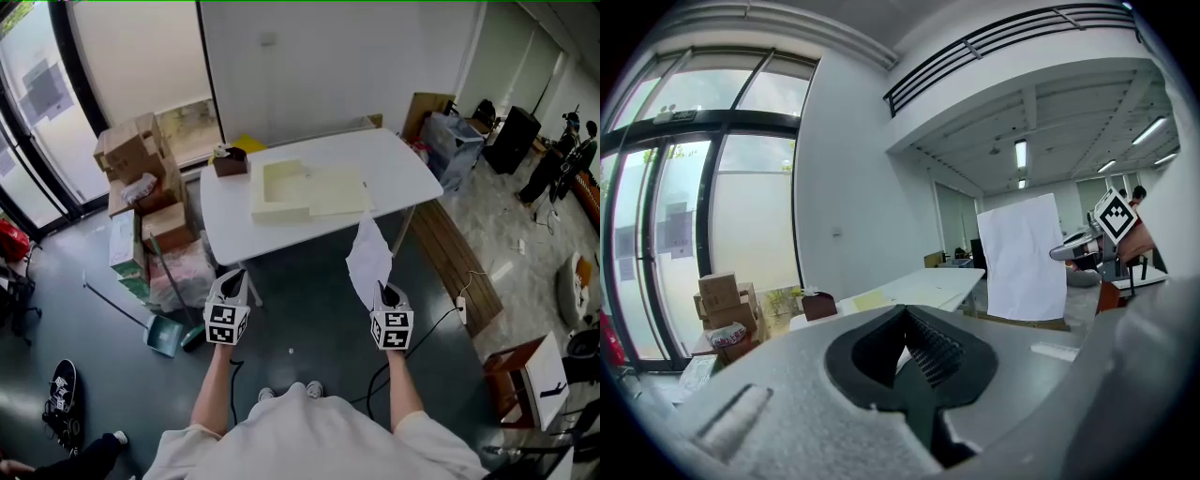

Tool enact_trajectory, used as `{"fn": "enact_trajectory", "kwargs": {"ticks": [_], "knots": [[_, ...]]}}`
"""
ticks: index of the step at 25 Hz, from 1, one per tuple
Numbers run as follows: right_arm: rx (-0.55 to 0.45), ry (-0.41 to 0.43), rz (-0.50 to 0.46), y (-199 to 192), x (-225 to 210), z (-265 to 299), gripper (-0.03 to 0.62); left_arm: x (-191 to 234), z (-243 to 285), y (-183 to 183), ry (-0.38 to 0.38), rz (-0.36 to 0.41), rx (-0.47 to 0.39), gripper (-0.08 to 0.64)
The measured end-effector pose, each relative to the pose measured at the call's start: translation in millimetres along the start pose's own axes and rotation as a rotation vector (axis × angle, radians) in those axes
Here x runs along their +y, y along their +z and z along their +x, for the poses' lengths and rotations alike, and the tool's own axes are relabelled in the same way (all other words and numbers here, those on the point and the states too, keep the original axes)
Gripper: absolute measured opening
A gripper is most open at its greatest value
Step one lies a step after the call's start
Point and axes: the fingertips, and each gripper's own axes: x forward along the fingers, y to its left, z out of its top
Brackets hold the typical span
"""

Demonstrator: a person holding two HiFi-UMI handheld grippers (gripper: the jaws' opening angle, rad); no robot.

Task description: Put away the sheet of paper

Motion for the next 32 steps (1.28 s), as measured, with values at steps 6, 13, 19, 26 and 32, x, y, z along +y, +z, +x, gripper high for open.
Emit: {"fn": "enact_trajectory", "kwargs": {"ticks": [6,13,19,26,32], "knots": [[0.003,0.042,-0.029,-4,-17,8,0.002,-18,10,3,0.019,0.004,0.000,0.005],[-0.018,0.054,-0.056,5,-37,24,0.002,-26,31,0,0.026,0.003,0.012,0.005],[-0.021,0.049,-0.054,11,-45,47,0.002,-19,57,6,0.019,0.011,0.007,0.005],[-0.015,0.039,-0.071,19,-54,88,0.002,0,108,9,-0.002,-0.005,-0.004,0.005],[-0.009,-0.002,-0.075,38,-69,142,0.002,30,169,15,-0.042,-0.002,-0.009,0.005]]}}
